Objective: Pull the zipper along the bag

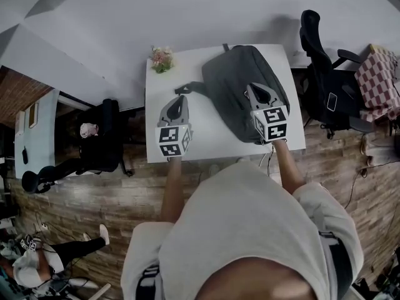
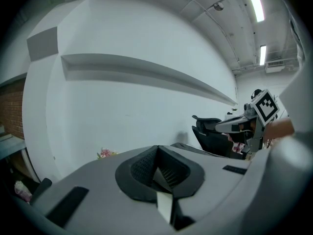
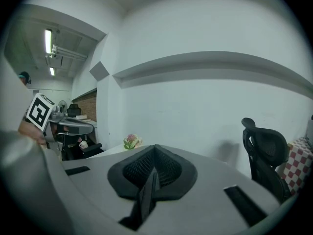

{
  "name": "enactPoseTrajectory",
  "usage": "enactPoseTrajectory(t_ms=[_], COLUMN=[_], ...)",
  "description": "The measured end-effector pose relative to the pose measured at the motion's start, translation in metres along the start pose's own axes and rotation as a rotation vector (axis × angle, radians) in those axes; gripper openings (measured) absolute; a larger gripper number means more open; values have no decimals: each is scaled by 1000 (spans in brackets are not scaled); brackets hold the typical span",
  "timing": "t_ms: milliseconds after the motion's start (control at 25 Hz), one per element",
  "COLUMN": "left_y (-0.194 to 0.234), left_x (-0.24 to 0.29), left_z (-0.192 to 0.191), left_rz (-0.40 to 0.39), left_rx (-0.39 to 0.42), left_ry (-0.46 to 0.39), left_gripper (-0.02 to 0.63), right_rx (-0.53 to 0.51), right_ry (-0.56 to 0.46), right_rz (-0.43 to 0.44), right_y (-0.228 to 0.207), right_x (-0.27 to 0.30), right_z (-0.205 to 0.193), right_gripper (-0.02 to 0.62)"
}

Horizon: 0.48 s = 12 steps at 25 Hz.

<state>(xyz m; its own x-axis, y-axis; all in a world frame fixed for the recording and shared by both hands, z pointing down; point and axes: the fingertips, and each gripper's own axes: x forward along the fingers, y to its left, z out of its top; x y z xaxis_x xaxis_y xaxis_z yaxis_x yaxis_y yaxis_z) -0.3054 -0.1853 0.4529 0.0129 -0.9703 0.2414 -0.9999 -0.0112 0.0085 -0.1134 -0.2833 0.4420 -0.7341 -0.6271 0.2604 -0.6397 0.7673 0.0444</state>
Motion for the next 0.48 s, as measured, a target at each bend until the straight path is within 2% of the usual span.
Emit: enactPoseTrajectory(t_ms=[480], left_y=[-4], left_x=[-2], left_z=[-2], left_rz=[-11], left_rx=[1], left_ry=[-4], left_gripper=[26], right_rx=[-14], right_ry=[5], right_rz=[1], right_y=[7], right_x=[-2], right_z=[-4], right_gripper=[12])
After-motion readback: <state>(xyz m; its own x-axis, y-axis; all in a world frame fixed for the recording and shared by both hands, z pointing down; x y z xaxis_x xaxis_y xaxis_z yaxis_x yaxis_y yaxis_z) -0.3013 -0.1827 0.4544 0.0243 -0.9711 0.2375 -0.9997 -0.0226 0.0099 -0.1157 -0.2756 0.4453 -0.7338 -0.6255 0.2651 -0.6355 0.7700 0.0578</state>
